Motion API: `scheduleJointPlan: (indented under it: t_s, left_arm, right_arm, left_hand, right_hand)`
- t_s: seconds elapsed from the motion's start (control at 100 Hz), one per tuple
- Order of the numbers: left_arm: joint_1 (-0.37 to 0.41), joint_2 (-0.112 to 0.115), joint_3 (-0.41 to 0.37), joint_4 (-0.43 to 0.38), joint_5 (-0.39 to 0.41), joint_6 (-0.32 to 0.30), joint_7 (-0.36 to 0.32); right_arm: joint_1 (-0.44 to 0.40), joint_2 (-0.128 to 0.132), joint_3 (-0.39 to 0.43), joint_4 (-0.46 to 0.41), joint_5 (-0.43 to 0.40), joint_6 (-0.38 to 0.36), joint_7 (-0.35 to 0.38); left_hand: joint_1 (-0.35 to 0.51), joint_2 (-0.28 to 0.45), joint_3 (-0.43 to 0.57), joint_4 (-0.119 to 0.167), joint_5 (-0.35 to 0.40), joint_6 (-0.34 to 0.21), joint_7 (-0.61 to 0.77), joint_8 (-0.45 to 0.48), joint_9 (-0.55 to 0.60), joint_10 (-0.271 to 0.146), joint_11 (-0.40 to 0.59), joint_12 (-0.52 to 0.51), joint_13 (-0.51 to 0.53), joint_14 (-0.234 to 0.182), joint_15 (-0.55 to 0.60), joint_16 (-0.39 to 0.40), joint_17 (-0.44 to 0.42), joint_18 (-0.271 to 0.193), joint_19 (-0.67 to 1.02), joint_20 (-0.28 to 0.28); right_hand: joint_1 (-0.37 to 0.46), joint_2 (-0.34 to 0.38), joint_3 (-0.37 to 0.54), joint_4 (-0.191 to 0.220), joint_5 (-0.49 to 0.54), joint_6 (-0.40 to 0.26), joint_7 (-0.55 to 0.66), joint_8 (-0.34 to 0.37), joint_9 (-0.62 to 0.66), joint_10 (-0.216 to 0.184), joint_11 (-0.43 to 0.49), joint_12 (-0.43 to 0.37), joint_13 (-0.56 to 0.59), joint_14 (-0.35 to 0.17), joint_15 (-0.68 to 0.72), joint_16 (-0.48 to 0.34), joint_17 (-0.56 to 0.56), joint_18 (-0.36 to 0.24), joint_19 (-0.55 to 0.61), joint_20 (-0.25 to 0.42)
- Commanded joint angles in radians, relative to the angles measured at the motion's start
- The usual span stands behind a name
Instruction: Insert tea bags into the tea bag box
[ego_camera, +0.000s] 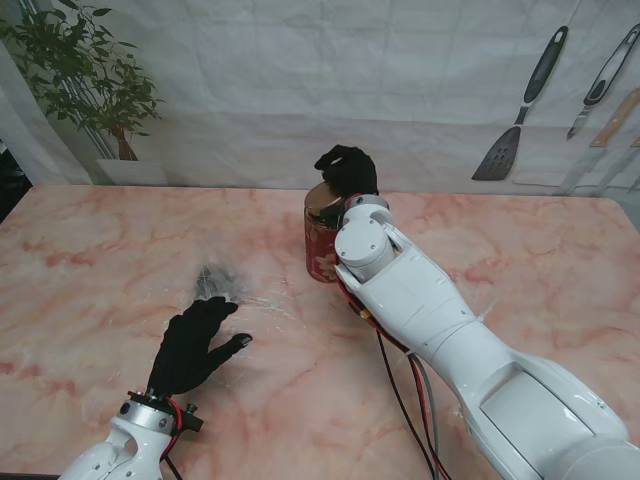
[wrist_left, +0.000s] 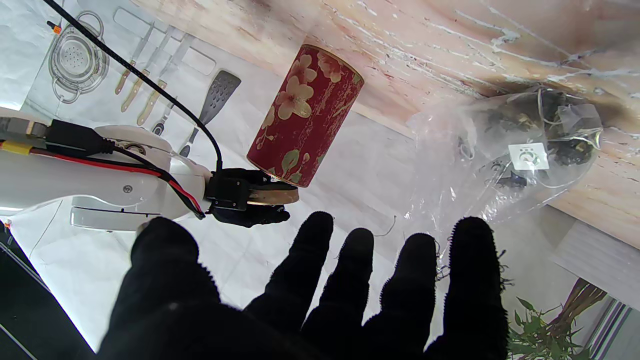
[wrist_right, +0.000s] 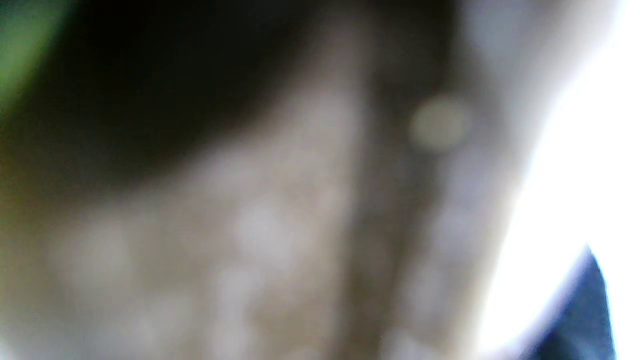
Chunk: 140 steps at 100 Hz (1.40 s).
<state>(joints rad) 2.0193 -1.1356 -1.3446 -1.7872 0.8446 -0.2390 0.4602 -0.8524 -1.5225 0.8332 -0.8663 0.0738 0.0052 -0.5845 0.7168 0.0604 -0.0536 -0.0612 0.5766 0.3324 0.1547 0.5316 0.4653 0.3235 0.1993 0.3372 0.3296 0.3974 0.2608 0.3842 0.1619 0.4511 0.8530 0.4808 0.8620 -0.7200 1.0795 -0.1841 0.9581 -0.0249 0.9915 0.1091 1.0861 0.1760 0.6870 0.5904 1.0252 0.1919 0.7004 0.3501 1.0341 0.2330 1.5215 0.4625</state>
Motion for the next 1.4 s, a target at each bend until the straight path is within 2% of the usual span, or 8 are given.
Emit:
scheduleJointPlan:
  t_s: [0.0,0.39,0.85,1.06,1.21,1.39]
  left_arm:
    - [0.004,-0.002,0.000,-0.002,-0.003,-0.007,-0.012]
    - [0.003,-0.001,0.001,0.001,-0.002,-0.019,-0.011]
    - [0.002,0.000,0.003,0.000,-0.002,-0.017,-0.018]
    - [0.003,0.000,0.001,-0.001,-0.002,-0.018,-0.017]
    - [0.002,0.000,0.001,0.001,0.000,-0.021,-0.014]
    - [0.001,0.000,0.002,0.001,0.002,-0.025,-0.014]
  right_arm:
    - [-0.006,0.006,0.006,-0.002,-0.006,0.001,0.013]
    - [0.000,0.021,0.009,0.014,-0.046,0.009,0.027]
    - [0.025,-0.007,0.002,0.074,-0.016,-0.029,0.018]
    - [0.025,-0.005,-0.003,0.066,-0.023,-0.041,0.017]
    - [0.025,0.004,-0.007,0.059,-0.057,-0.035,0.013]
    - [0.033,0.009,-0.014,0.076,-0.103,-0.027,0.000]
  left_hand:
    - [0.019,-0.006,0.009,0.012,0.025,0.007,0.003,0.002,0.006,-0.025,0.007,0.013,0.010,-0.025,0.004,0.011,-0.010,-0.026,0.015,0.001]
    - [0.018,-0.006,0.009,0.012,0.026,0.006,0.004,0.004,0.007,-0.025,0.008,0.014,0.012,-0.027,0.003,0.010,-0.010,-0.027,0.015,0.001]
    - [0.018,-0.006,0.009,0.012,0.027,0.005,0.004,0.006,0.007,-0.023,0.008,0.014,0.011,-0.026,0.004,0.011,-0.010,-0.028,0.014,0.000]
    - [0.018,-0.005,0.009,0.012,0.027,0.005,0.004,0.006,0.007,-0.025,0.009,0.014,0.012,-0.027,0.004,0.011,-0.011,-0.029,0.014,0.000]
    - [0.019,-0.006,0.009,0.012,0.028,0.003,0.005,0.007,0.009,-0.026,0.010,0.015,0.014,-0.028,0.004,0.011,-0.011,-0.027,0.014,0.000]
    - [0.018,-0.004,0.009,0.012,0.027,0.000,0.006,0.009,0.010,-0.029,0.012,0.017,0.013,-0.029,0.003,0.011,-0.012,-0.029,0.013,0.000]
  right_hand:
    - [-0.031,0.032,-0.042,-0.063,-0.014,0.089,0.068,0.027,-0.010,0.058,0.071,0.035,0.125,0.011,0.366,0.119,-0.007,-0.032,0.077,0.026]
    - [-0.037,0.074,-0.078,-0.056,-0.049,0.064,0.069,0.036,-0.064,0.050,0.139,0.061,0.057,-0.002,0.484,0.169,-0.092,-0.084,0.208,0.079]
    - [-0.031,0.062,-0.064,-0.057,-0.045,0.072,0.076,0.030,-0.058,0.062,0.149,0.058,0.070,0.005,0.493,0.168,-0.072,-0.091,0.217,0.074]
    - [-0.035,0.070,-0.068,-0.058,-0.050,0.064,0.074,0.027,-0.067,0.050,0.146,0.057,0.055,0.002,0.489,0.167,-0.090,-0.092,0.212,0.071]
    - [-0.036,0.076,-0.079,-0.058,-0.067,0.053,0.066,0.025,-0.097,0.032,0.145,0.064,0.016,-0.008,0.490,0.173,-0.130,-0.104,0.211,0.076]
    - [-0.059,0.050,-0.077,-0.062,-0.108,0.058,0.044,0.022,-0.161,0.026,0.141,0.071,-0.054,-0.012,0.485,0.184,-0.191,-0.123,0.202,0.086]
